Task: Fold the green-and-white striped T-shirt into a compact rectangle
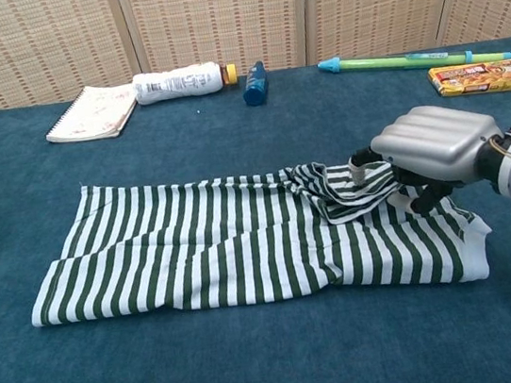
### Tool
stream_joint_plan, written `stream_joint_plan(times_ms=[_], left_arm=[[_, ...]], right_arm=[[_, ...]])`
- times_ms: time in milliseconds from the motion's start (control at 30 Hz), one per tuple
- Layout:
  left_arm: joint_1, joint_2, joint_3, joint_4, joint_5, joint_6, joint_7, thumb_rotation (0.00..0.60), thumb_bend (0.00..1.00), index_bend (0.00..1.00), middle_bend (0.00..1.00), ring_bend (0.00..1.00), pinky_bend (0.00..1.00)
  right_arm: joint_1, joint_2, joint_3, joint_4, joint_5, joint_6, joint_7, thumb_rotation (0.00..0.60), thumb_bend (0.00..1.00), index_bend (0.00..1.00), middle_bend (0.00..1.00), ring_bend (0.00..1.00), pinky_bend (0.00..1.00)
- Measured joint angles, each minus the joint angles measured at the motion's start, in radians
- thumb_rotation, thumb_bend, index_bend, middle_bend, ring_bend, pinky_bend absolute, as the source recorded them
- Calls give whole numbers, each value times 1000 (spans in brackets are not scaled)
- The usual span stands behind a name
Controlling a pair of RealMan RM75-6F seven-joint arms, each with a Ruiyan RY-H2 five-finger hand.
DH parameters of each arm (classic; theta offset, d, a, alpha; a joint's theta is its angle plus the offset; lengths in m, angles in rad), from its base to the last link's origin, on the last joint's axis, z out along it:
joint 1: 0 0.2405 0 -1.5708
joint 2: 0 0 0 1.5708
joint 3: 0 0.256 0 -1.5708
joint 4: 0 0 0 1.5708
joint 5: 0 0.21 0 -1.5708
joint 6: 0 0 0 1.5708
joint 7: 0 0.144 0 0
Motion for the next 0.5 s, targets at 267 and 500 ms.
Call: stream_joint_plan(times_ms=[267, 500], left_arm=[[-4, 4, 1, -6, 1, -3, 2, 600, 412, 0, 897, 837, 1000], [-9, 9, 2, -13, 6, -6, 5, 600, 411, 0, 897, 837, 1000]], right_arm=[[-10, 42, -13, -63, 22, -25, -36, 600, 453, 141, 979, 1000, 1000], [-23, 60, -24, -78, 47, -44, -39, 600, 453, 141, 979, 1000, 1000]])
